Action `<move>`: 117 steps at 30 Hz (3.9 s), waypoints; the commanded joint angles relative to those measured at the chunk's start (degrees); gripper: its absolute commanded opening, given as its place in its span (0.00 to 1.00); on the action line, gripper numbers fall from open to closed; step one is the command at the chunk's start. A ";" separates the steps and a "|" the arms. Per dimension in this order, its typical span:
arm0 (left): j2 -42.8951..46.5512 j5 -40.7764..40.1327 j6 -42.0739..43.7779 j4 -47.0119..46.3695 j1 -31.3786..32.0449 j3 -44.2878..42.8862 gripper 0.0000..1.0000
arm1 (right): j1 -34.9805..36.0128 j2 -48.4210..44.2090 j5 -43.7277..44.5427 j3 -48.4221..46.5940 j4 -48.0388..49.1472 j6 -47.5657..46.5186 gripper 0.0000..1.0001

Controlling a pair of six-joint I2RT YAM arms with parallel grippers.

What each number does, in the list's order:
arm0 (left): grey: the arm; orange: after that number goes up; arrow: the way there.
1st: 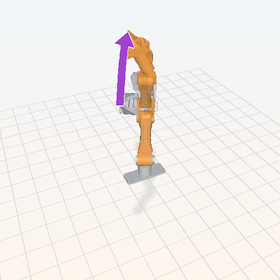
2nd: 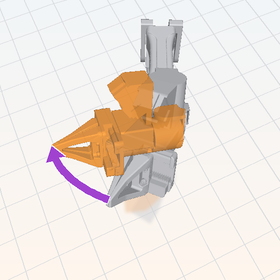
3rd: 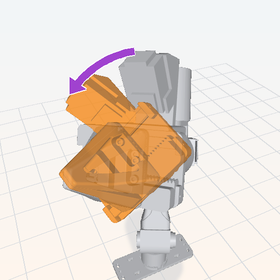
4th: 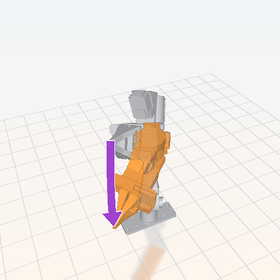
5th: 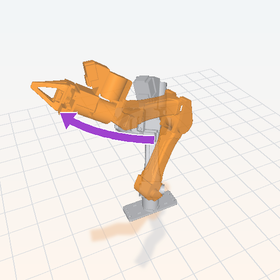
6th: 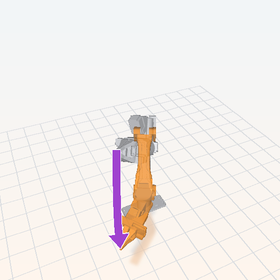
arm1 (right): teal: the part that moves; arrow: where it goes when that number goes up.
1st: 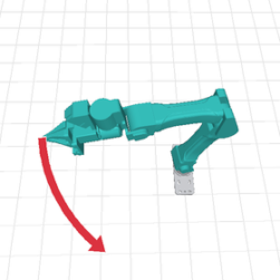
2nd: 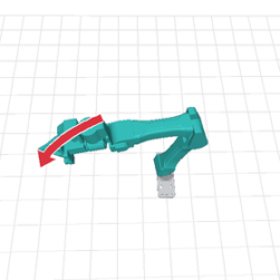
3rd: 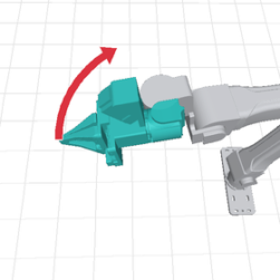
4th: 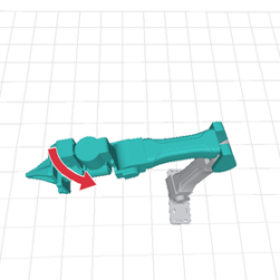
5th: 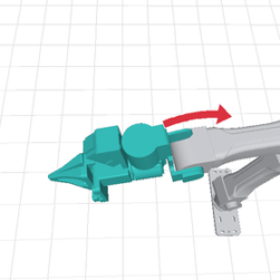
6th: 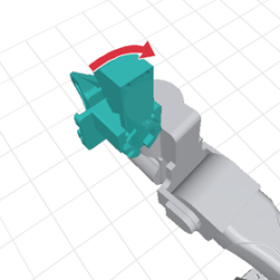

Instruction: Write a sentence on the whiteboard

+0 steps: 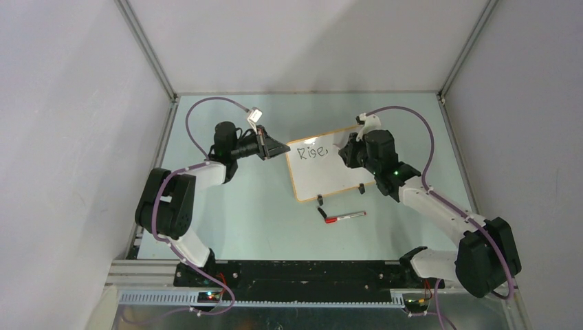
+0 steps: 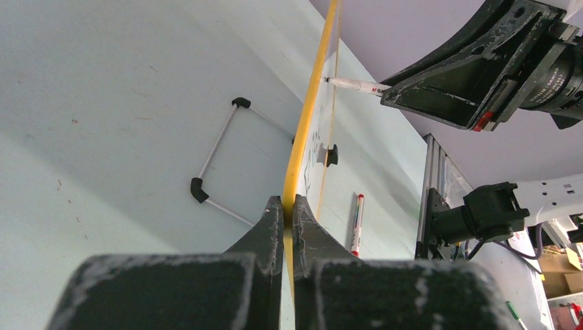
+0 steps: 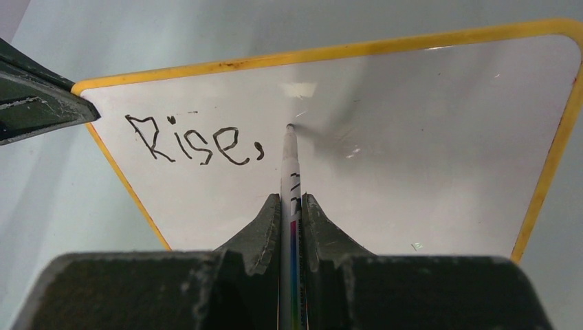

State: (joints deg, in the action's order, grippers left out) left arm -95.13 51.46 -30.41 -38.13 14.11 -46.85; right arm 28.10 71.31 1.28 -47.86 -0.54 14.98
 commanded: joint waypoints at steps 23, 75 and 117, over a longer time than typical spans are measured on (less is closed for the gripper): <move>2.43 -0.17 2.21 0.60 -0.45 -0.78 0.01 | -0.74 -0.40 5.42 -3.12 -1.41 0.41 0.00; 2.60 0.28 2.22 0.62 -0.47 -0.85 0.02 | -1.53 2.10 0.56 -6.55 -1.49 0.16 0.00; 2.99 0.33 2.41 1.05 -0.43 -0.86 0.02 | -1.55 -0.55 -0.59 -2.13 -4.83 1.28 0.00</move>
State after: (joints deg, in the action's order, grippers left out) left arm -94.54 51.48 -29.95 -37.04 14.11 -46.85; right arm 26.85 72.29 0.60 -50.85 -5.39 15.88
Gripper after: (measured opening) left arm 0.022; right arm 0.154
